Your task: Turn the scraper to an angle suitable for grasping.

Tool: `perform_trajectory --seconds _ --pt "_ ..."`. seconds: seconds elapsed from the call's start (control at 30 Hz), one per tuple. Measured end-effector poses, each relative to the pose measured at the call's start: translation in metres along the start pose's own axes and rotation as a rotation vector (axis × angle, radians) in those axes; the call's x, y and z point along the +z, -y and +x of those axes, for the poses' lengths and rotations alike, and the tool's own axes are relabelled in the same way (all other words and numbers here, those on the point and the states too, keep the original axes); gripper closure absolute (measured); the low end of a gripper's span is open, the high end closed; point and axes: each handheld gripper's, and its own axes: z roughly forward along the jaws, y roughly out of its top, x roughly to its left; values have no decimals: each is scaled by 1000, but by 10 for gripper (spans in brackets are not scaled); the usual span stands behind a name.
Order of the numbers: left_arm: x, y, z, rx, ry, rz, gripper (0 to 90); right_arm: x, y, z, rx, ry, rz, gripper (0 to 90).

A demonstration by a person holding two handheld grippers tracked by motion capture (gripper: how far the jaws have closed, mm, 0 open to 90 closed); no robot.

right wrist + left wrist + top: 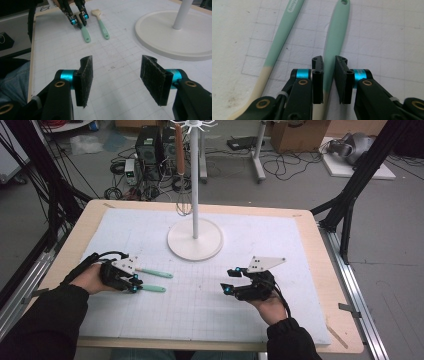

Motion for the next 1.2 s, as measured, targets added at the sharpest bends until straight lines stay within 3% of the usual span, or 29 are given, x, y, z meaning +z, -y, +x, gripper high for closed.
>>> perform_trajectory --seconds 0.23,0.5,0.77,0.93,1.07,1.2 --pt "-3 -2 -2 -13 4 11 793 0 0 0 0 0 1 430" --pt "-11 -2 -3 -32 21 -26 829 1 0 0 -1 1 3 430" --pt "-10 -2 -5 -40 16 -25 830 2 0 1 -2 -2 9 429" --pt "-8 -2 -7 -41 26 -6 825 2 0 0 -4 -3 7 429" --pt "-3 0 -8 -32 42 42 822 1 0 0 -5 0 5 429" --pt "-3 0 -9 -23 35 44 834 1 0 1 1 0 6 428"
